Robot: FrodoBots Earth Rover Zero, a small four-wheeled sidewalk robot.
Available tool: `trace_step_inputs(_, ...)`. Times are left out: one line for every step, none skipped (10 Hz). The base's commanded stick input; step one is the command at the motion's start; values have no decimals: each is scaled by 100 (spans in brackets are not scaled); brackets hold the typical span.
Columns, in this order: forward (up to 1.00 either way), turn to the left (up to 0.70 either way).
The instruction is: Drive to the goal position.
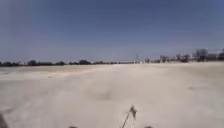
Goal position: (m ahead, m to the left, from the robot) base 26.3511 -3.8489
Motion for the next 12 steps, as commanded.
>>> trace_step_inputs(70,0)
trace_step_inputs(70,0)
trace_step_inputs(70,0)
trace_step_inputs(70,0)
trace_step_inputs(70,0)
trace_step_inputs(70,0)
trace_step_inputs(70,0)
trace_step_inputs(70,0)
trace_step_inputs(70,0)
trace_step_inputs(70,0)
trace_step_inputs(70,0)
trace_step_inputs(70,0)
